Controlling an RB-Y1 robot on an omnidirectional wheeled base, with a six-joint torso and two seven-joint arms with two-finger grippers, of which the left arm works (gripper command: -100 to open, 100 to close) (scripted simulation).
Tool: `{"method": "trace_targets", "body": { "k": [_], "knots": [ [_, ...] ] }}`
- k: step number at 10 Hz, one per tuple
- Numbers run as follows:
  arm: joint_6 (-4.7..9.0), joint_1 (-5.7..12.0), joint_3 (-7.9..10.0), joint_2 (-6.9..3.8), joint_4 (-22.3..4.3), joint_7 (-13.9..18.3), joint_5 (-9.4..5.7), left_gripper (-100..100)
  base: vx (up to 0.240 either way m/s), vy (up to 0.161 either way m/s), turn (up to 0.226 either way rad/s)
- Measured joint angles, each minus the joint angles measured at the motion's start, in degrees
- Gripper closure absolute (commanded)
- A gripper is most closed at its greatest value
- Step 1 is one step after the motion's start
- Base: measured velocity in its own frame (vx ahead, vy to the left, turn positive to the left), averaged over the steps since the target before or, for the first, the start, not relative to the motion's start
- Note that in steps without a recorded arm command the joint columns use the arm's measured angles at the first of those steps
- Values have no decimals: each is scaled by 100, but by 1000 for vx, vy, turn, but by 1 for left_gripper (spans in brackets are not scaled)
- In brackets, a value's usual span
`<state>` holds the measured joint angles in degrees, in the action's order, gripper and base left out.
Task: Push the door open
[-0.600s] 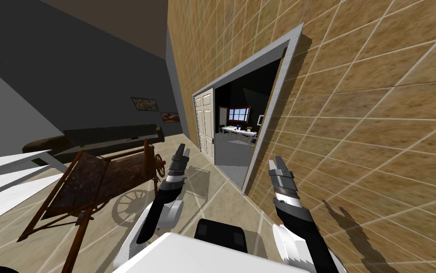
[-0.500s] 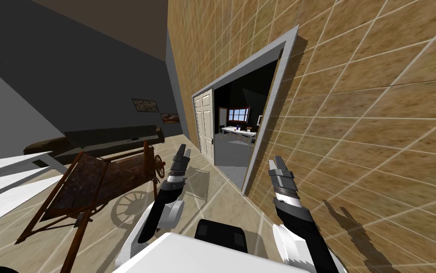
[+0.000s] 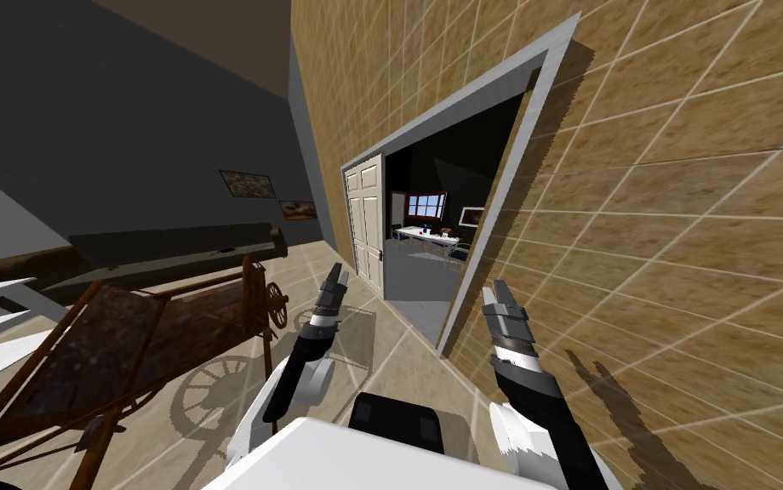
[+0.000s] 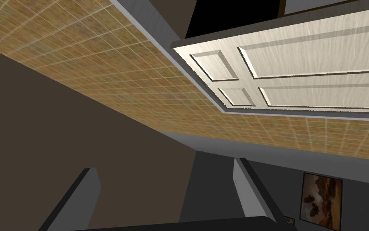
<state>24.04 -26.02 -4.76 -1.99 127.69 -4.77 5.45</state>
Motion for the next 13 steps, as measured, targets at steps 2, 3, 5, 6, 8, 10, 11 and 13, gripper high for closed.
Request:
{"method": "trace_targets", "body": {
  "k": [2, 3, 5, 6, 8, 10, 11, 13],
  "knots": [
    [91, 33, -74, -37, -231, 12, -17, -100, 113, 67, -46],
    [111, 59, -101, -62, -308, 19, -30, -100, 97, 55, -38],
    [139, 164, -114, -104, -519, 44, -60, -100, 100, 54, -48],
    [179, 181, -151, -127, -637, 53, -73, -100, 112, 70, -49],
    [235, 292, -190, -186, -910, 88, -116, -100, 131, 91, -63],
    [288, 360, -237, -228, -1130, 121, -149, -100, 108, 87, -47],
    [298, 392, -272, -230, -1221, 118, -153, -100, 96, 70, -42],
    [359, 471, -315, -251, -1447, 131, -177, -100, 84, 62, -41]
  ]
}}
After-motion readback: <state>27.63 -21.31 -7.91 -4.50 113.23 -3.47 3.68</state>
